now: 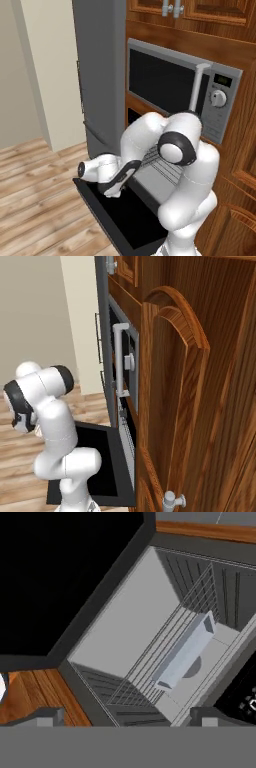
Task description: Take the baked cake out of the oven and place it on the plate for cooling. Then close the oven door.
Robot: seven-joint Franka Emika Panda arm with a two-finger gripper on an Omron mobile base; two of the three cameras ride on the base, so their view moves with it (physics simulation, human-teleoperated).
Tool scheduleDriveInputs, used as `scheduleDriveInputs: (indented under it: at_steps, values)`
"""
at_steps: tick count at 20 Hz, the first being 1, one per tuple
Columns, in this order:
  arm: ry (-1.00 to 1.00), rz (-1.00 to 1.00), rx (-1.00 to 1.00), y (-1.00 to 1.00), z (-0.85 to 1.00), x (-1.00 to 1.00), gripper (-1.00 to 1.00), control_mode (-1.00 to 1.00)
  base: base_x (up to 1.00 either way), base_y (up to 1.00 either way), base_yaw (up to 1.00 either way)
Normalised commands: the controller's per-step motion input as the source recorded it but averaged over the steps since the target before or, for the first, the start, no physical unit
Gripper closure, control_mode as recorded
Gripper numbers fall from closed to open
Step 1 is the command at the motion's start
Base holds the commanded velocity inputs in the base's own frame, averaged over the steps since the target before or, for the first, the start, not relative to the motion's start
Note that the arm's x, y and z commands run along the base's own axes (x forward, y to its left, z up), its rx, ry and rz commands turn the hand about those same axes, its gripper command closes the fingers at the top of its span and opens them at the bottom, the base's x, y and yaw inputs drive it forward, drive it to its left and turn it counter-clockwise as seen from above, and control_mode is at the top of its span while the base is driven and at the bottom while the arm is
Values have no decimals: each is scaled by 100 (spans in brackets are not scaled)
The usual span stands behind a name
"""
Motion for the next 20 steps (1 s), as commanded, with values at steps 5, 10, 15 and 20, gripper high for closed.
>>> scheduleDriveInputs:
  at_steps: [5,10,15,20]
  values:
    - [-20,-23,1,77,18,-69,-100,-100,0,0,0]
    - [-6,-29,0,88,0,-33,-100,-100,0,0,0]
    - [0,-32,0,88,-13,0,-100,-100,0,0,0]
    - [-13,-32,-7,74,-42,-2,-100,-100,0,0,0]
